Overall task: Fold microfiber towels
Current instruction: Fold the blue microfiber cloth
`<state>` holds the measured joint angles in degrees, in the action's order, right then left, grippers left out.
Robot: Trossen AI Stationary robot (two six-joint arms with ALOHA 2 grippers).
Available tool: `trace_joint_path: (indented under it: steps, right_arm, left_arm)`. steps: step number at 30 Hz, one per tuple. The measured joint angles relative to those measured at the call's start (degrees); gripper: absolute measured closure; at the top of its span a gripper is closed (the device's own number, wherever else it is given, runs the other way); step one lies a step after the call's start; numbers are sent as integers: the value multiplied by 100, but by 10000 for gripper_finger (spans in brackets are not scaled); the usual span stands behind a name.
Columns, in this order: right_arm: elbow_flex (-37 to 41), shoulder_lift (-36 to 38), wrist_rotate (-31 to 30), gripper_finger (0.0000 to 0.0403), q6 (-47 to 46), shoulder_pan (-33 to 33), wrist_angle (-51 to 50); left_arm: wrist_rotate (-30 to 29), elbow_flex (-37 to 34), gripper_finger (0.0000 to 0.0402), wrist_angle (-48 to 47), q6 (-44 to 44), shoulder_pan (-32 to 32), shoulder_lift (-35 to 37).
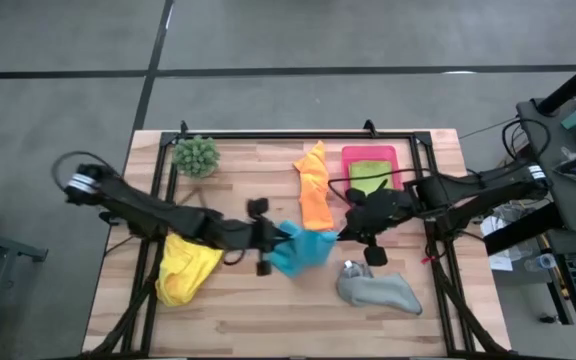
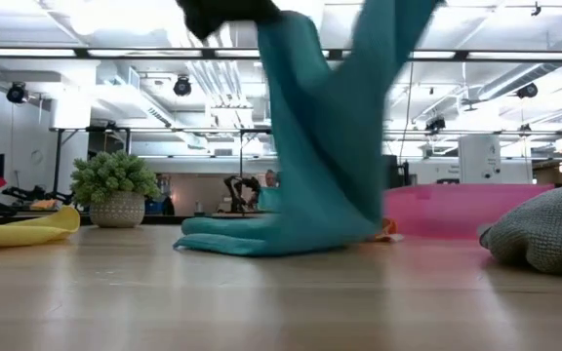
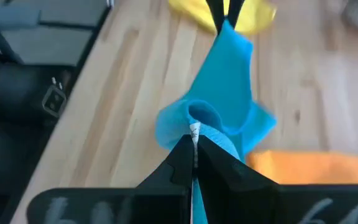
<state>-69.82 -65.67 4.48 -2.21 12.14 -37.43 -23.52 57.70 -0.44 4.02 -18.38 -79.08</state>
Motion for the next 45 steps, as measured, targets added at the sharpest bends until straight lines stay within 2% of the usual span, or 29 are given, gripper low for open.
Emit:
trace_joint_path:
  steps: [6, 13, 15, 22, 28, 30, 33, 37, 45]
  right_arm:
    - [-852, 0, -49, 394, 550, -2, -109]
    - [-1685, 0, -731, 394, 1232, -33, -297]
    - [-1784, 7, -884, 394, 1366, -93, -286]
    - [-1808, -120, -1587, 394, 1757, -629, -186]
    - [-1830, -474, -1590, 394, 2098, -1234, 133]
    - [-1853, -577, -1304, 394, 2130, -1332, 58]
    - [-1862, -681, -547, 394, 2131, -1349, -72]
    - [-1860, -797, 446, 394, 1959, -1316, -389]
    - [-1754, -1087, 1888, 394, 1345, -1032, -863]
  left_arm:
    - [-82, 0, 401, -87, -434, -195, 1127]
    - [-101, 0, 401, -294, -850, -203, 2165]
    - [-254, 0, 401, -508, -974, -204, 2423]
    - [-1382, 0, 401, -1340, -1768, -133, 3138]
    - [-1455, 0, 402, -1835, -2136, -8, 3459]
    - [-1453, 0, 402, -2199, -2092, -10, 3481]
    - [-1428, -65, 402, -2545, -1800, -18, 3361]
    - [-1020, -278, 402, -2557, -1436, -149, 3119]
    - [-819, -383, 402, -2462, -586, -1006, 2471]
